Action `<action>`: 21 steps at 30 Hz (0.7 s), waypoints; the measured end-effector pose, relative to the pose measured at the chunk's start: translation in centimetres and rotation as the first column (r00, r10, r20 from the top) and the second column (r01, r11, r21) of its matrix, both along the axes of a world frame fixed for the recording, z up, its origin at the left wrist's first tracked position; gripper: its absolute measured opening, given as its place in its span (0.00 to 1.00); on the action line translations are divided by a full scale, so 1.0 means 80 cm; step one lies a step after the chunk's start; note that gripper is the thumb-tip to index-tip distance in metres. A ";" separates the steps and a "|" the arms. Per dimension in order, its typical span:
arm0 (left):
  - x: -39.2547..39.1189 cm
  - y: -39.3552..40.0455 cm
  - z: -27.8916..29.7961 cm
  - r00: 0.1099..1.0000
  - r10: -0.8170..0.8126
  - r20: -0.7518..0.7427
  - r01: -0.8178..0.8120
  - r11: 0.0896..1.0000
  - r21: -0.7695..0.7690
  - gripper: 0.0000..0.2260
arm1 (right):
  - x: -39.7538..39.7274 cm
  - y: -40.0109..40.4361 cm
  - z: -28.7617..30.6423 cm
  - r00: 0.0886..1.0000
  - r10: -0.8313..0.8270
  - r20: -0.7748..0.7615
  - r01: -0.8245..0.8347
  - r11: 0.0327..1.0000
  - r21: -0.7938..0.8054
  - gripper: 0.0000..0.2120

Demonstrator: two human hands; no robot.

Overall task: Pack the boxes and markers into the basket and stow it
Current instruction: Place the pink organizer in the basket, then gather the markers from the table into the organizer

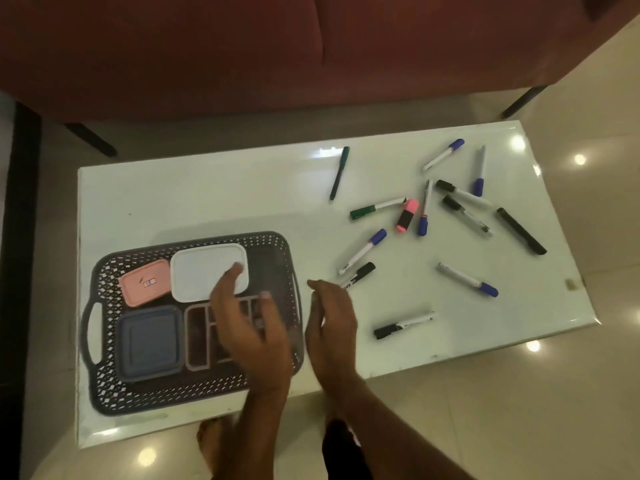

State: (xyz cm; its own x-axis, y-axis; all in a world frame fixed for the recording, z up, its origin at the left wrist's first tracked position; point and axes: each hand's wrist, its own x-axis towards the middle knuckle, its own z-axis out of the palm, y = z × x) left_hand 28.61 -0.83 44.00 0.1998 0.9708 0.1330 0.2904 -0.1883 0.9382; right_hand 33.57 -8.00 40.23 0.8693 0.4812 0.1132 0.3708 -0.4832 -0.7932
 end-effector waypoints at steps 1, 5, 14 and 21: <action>0.024 -0.003 0.000 0.999 -0.033 -0.024 0.033 0.999 0.009 0.17 | 0.028 -0.005 -0.004 0.997 0.009 0.081 -0.007 1.000 -0.023 0.13; 0.116 -0.013 -0.025 0.957 -0.219 -0.190 0.220 0.975 -0.014 0.11 | 0.151 -0.015 -0.014 0.985 0.012 0.175 0.018 0.985 -0.172 0.12; 0.229 -0.023 -0.130 0.493 -0.519 -0.698 0.643 0.758 -0.108 0.16 | 0.337 0.018 -0.057 0.886 0.461 0.053 -0.285 0.630 -0.723 0.23; 0.231 -0.035 -0.148 0.377 -0.475 -0.795 0.681 0.724 -0.109 0.15 | 0.353 0.022 -0.073 0.802 0.593 0.076 -0.355 0.575 -0.737 0.19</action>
